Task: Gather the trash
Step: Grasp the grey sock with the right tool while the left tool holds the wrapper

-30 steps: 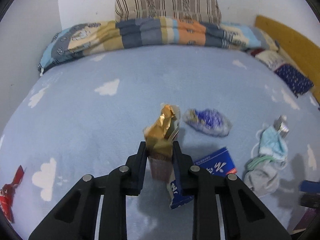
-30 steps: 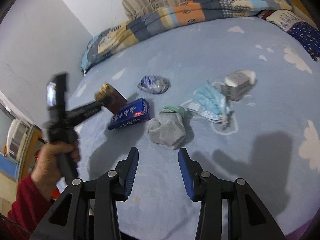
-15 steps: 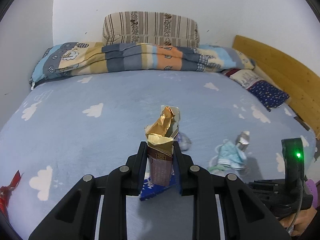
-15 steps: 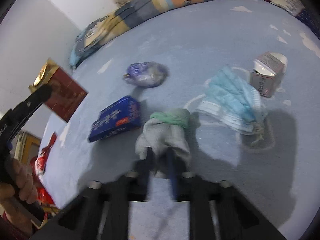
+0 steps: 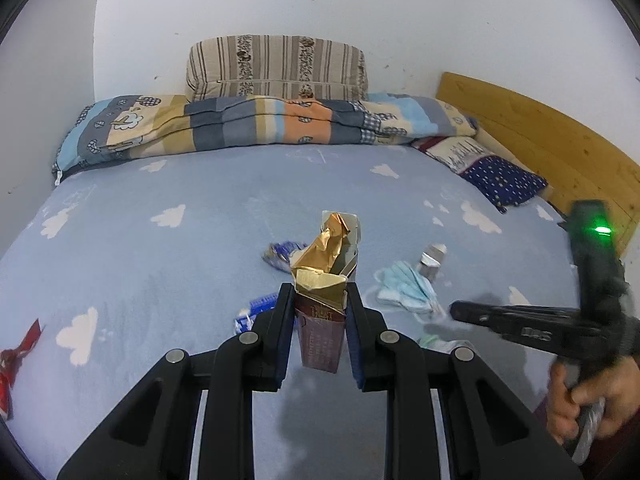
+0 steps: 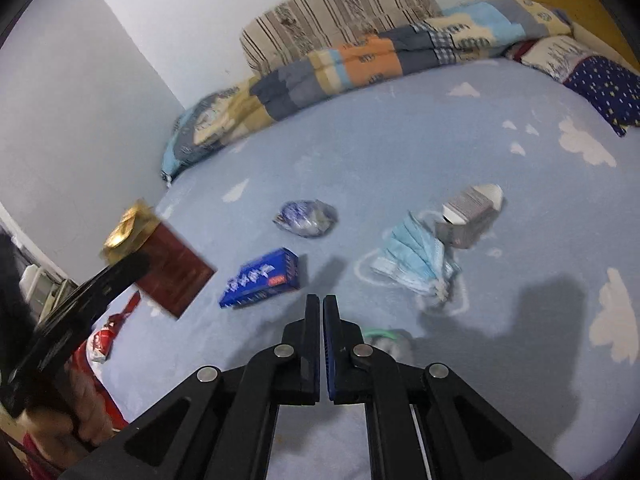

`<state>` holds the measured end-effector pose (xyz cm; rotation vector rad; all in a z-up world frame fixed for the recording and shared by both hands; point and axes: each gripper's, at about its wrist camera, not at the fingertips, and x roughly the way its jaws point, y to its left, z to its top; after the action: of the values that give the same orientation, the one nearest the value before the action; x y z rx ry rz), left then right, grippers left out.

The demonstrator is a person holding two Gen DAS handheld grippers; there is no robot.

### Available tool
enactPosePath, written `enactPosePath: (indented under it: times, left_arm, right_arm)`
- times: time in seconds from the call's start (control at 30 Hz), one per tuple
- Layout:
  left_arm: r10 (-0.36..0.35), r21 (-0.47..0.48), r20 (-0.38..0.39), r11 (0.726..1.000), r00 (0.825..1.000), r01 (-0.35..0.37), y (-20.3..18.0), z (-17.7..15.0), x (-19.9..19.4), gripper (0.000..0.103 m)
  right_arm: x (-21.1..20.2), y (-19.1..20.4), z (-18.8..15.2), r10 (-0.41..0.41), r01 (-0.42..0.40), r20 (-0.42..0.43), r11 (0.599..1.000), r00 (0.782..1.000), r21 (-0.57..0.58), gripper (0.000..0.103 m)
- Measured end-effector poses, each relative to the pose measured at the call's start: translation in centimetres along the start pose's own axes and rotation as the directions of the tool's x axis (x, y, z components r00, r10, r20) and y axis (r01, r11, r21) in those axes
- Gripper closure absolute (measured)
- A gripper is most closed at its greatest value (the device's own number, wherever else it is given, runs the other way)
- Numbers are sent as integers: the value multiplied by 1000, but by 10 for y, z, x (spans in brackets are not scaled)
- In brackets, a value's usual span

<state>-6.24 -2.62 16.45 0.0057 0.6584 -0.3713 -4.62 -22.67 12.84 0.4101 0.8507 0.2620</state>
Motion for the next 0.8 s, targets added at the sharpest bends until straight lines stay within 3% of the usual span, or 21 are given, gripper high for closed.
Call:
enactPosePath:
  times: [0.17, 0.23, 0.3, 0.33, 0.43, 0.57, 0.67, 0.73, 0.77, 0.8]
  left_arm:
    - [-8, -3, -25, 1000, 1000, 7, 1, -10, 9, 80]
    - [-21, -3, -28, 1000, 999, 21, 1, -9, 13, 80]
    - [-24, 13, -20, 1000, 1000, 24, -3, -7, 14, 80]
    - [-28, 22, -18, 999, 999, 28, -5, -7, 14, 80]
    - [-35, 45, -17, 998, 999, 35, -10, -6, 15, 80]
    - [-47, 56, -15, 997, 999, 47, -14, -6, 15, 80]
    - [-46, 61, -20, 997, 999, 48, -16, -7, 17, 80]
    - [-44, 65, -27, 997, 999, 45, -16, -8, 18, 80]
    - [-41, 66, -29, 997, 999, 43, -16, -8, 19, 80]
    - [-39, 67, -31, 997, 999, 41, -16, -8, 20, 80]
  right_arm:
    - [25, -21, -13, -31, 38, -183, 999, 983, 35, 98]
    - [22, -24, -14, -62, 66, -181, 998, 982, 13, 86]
    - [15, -27, -15, -97, 94, -163, 995, 982, -27, 52]
    - [13, -28, -16, -120, 115, -150, 992, 981, -44, 51]
    - [7, -40, -19, -178, 167, -142, 982, 974, -86, 51]
    - [18, -58, -31, -89, 91, -238, 996, 967, -4, 51]
    - [36, -57, -42, -75, 87, -306, 996, 949, 25, 51]
    - [43, -50, -47, -91, 99, -318, 995, 944, 9, 69]
    - [44, -47, -48, -94, 98, -321, 995, 942, -3, 86]
    - [45, -44, -47, -92, 93, -320, 996, 943, -11, 91]
